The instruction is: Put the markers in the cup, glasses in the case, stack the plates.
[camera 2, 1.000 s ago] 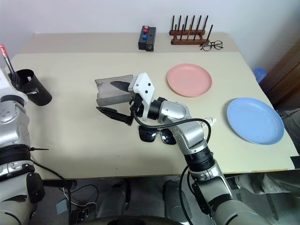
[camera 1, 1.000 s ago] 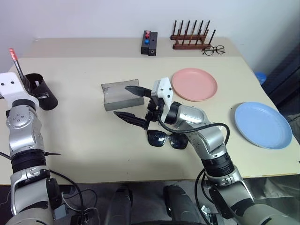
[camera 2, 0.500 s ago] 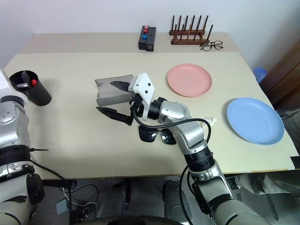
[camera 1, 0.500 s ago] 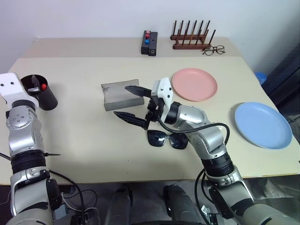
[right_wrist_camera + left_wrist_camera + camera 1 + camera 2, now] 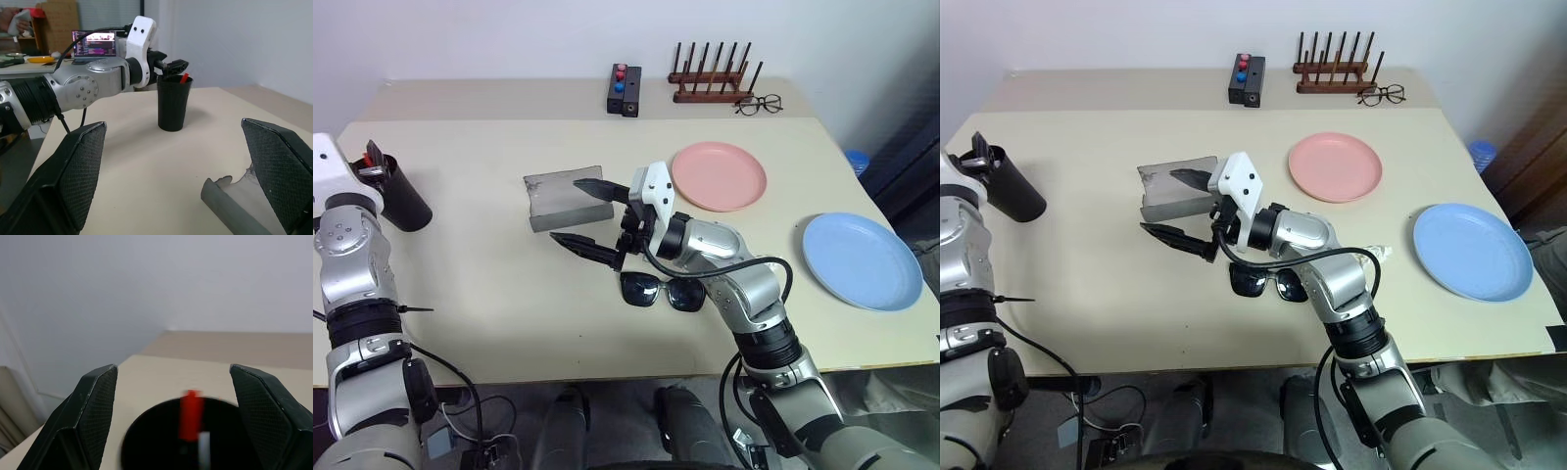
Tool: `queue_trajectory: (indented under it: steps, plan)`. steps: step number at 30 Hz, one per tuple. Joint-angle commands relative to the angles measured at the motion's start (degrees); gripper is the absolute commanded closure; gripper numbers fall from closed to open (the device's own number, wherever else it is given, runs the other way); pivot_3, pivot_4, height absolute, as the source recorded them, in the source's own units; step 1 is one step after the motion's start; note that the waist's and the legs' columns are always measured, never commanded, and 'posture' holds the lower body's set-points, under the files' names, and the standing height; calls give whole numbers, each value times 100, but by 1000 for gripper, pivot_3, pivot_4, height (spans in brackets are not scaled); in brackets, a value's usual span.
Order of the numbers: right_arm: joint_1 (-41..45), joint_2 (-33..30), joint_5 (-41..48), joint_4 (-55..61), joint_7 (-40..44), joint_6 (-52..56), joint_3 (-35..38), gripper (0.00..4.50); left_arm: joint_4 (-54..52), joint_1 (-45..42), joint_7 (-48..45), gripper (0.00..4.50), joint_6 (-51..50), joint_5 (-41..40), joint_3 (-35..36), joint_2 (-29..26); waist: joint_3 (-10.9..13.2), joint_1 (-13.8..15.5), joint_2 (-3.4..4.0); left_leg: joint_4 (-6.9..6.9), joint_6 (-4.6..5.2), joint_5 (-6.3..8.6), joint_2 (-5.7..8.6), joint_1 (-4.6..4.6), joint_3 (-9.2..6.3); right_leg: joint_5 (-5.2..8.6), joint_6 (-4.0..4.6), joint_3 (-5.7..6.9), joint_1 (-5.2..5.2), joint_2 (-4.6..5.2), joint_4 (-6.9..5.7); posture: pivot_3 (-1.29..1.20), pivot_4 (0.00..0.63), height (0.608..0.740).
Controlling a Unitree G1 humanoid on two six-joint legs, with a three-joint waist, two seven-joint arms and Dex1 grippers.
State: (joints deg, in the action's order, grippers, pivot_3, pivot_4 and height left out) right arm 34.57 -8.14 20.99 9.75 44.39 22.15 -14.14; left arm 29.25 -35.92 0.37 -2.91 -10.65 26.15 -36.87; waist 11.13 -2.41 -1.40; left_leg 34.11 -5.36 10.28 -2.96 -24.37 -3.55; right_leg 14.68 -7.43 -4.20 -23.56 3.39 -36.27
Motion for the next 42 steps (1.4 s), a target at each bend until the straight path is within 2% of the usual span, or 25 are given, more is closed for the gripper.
queue_trajectory:
  steps: [1, 4, 6, 7, 10, 13, 15, 18, 24, 31, 34, 41, 42]
  plan:
    - [122, 36, 53, 99, 6, -114, 54, 0, -109, -182, -31, 752, 154, -10, 66, -141, 0, -1, 0, 0, 0, 0, 0, 0, 0, 0, 0, 0, 0, 0, 0, 0, 150, 740]
    - [103, -33, 56, 119, 25, -103, 92, 0, -361, -263, -245, 752, 78, -42, -51, -145, 0, 0, 0, 0, 0, 0, 0, 0, 0, 0, 0, 0, 0, 0, 0, 0, 150, 740]
    - [85, -226, 38, 113, 83, -90, 188, 0, -776, -368, -886, 752, -249, -349, -265, -108, 0, 21, -1, 0, 0, 0, 0, 0, 0, 0, 0, 0, 0, 0, 0, 0, 150, 740]
    - [77, -341, 48, 119, 127, -68, 237, 0, -986, -391, -1219, 752, -492, -522, -380, -96, 0, 50, -2, 0, -2, -1, 0, -3, 0, 0, 0, 2, 0, 0, 1, 0, 150, 740]
    - [1, -959, 32, 195, 500, 13, 288, 0, -1895, -139, -2663, 20, -1923, -1064, -1197, -310, 0, 88, -2, 2, -6, -3, 2, -4, 1, 1, 3, 1, 6, 4, 9, 0, 150, 740]
    - [-138, -1578, 83, 278, 917, 72, 309, 0, -2697, 161, -3830, 20, -2959, -1532, -1909, -564, 1, 76, 1, -2, -6, -3, 3, -3, 5, 4, 9, -2, 7, 8, 16, 0, 150, 740]
    - [-228, -1896, 100, 348, 1114, 89, 309, 0, -2780, 136, -4222, 20, -3133, -1554, -2168, -615, 1, 35, 2, -7, -6, -3, 2, -2, 3, 7, 13, -1, 2, 5, 11, 0, 150, 740]
    - [-431, -2330, 102, 519, 1346, 126, 354, 0, -2296, -247, -4542, 20, -3458, -1316, -2628, -612, 3, -20, 1, -7, -4, -3, -2, -4, -1, 12, 21, -1, -5, -2, 6, 0, 150, 740]
    - [-879, -3003, 109, 912, 1555, 304, 483, 0, -1251, -782, -5752, 20, -3143, -564, -3656, -782, 4, -11, 3, -8, 0, -1, -1, -4, 0, 15, 21, -4, -7, -3, 9, 0, 150, 740]
    - [-1245, -3373, 160, 1225, 1515, 498, 688, 0, -274, -1165, -6631, 20, -2631, -32, -4134, -559, 5, 12, 1, 4, 0, -1, 1, -13, 1, 17, 28, -5, -6, 1, 14, 0, 150, 740]
    - [-1362, -3528, 75, 1223, 1540, 464, 733, 0, -147, -1235, -6775, 817, -2412, 54, -4102, -404, 5, 12, 1, 4, 0, -1, 1, -14, 2, 17, 28, -5, -6, 1, 14, 0, 150, 740]
    - [-1300, -3503, -4, 925, 1260, 339, 1036, 0, -248, -1065, -6952, 4363, -2018, 149, -3933, -329, 5, 0, 0, 3, 0, -1, 0, -14, 1, 17, 26, -5, -7, 1, 12, 0, 150, 740]
    - [-1288, -3496, -27, 886, 1232, 309, 1064, 0, -296, -1005, -6992, 4441, -1907, 162, -3923, -352, 5, 0, 0, 3, 0, -1, 0, -14, 1, 17, 26, -5, -7, 1, 12, 0, 150, 740]
